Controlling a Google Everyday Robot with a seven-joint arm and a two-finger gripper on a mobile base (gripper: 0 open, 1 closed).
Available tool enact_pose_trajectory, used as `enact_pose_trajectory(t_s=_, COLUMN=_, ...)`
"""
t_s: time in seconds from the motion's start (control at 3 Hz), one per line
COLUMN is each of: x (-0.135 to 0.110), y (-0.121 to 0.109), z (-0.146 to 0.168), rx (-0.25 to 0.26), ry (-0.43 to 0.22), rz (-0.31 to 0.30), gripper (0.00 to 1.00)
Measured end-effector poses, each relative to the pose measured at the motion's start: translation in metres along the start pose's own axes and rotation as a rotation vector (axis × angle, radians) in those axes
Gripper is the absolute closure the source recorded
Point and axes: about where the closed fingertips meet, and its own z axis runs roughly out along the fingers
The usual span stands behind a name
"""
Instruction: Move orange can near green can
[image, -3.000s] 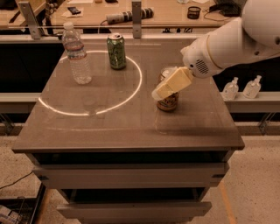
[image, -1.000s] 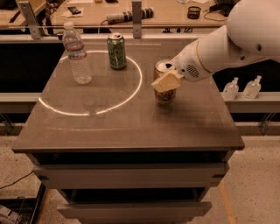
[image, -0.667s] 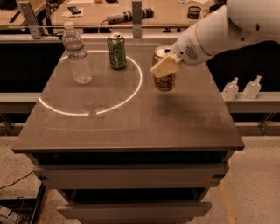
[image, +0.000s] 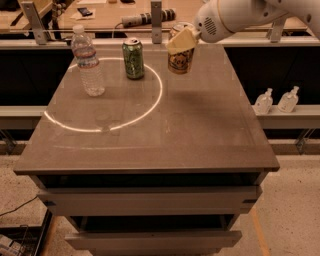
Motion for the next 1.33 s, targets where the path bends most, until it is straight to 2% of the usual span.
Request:
enact_pose_trajectory(t_s=0.33, x=-0.022, y=-0.004, z=0.028, rx=-0.015, ry=-0.063, rz=0.036, gripper=1.0)
enact_pose_trajectory(t_s=0.67, x=-0.036, y=0.007, z=0.065, rx=-0.057, ry=-0.077, rz=0.021, gripper=1.0)
enact_pose_trajectory(t_s=1.0, x=-0.035, y=0.021, z=0.099, rx=-0.091, ry=-0.057, rz=0.005, gripper=1.0)
enact_pose_trajectory(t_s=1.33, x=-0.022, y=0.03, z=0.131, rx=-0.115, ry=-0.006, rz=-0.029, gripper=1.0)
